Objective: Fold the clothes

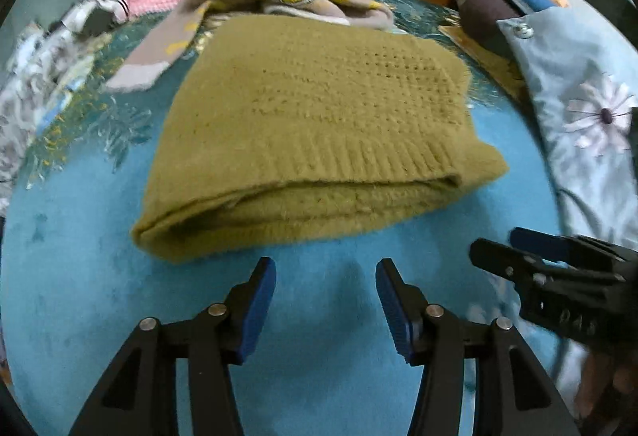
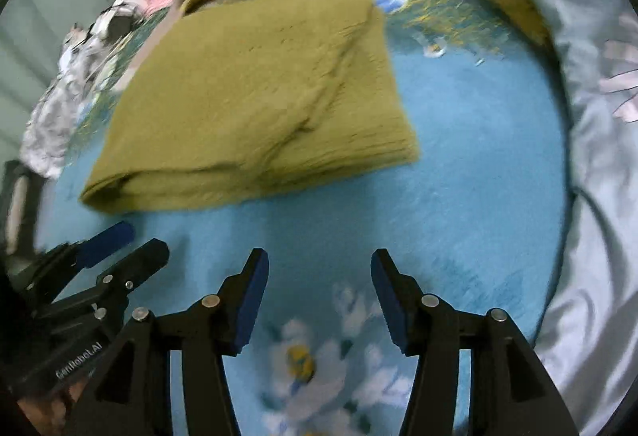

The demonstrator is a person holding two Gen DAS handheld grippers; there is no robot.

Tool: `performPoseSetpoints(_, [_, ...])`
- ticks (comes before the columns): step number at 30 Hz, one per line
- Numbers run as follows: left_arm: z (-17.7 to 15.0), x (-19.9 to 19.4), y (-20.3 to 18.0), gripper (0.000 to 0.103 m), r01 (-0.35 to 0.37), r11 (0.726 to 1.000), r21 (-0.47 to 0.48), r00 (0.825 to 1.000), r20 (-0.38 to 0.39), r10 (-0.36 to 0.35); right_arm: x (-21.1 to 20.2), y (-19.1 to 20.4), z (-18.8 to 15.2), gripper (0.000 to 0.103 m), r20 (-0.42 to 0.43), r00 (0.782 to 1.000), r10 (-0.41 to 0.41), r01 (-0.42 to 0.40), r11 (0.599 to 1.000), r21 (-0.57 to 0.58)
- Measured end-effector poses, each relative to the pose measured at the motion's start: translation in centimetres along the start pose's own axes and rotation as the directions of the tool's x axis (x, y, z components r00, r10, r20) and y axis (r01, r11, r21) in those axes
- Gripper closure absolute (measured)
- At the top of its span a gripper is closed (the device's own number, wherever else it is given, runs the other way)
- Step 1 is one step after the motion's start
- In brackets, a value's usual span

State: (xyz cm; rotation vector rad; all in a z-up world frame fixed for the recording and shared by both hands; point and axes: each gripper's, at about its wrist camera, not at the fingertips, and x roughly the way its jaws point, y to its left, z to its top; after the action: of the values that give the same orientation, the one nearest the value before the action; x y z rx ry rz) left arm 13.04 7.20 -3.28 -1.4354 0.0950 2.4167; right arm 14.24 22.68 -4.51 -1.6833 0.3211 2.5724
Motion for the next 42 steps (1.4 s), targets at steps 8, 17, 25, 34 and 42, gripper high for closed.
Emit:
performPoseSetpoints(8, [-1.3,1.7,-1.7,0.035,-0.178,0.983,-0.051,0.978,0.102,0.182,1.1,0.3,-0.2,0.036,0.079,0.996,-0.034,0.035,0.999,-0.011])
performPoseSetpoints(17, [-1.1,3.4,-0.4,0.000,-0.238,0.958,-0.161,0.961,0.102,0.256,1.3,-0.2,-0.2,0.033,0.164,0.984,-0.068,0.072,0.997,-0.020])
performPoseSetpoints(25, [-1.2,3.6,-0.2,0.000,-0.248,0.954,-0.169,0.957,0.112,0.268,1.5,-0.4,-0.5,0.031,0.204,0.978,-0.051,0.055,0.998,-0.014])
performPoseSetpoints(34, [-1.3,3.5,-0.4,0.000,-0.257,0.951,-0.172,0.953,0.121,0.279,1.5,-0.5,-0.7,0.029,0.224,0.974,-0.040,0.044,0.999,-0.014])
performPoseSetpoints(42, [-1.3,3.5,-0.4,0.000,-0.260,0.950,-0.170,0.951,0.123,0.283,1.3,-0.4,-1.0,0.024,0.231,0.973,-0.021,0.023,1.000,-0.006])
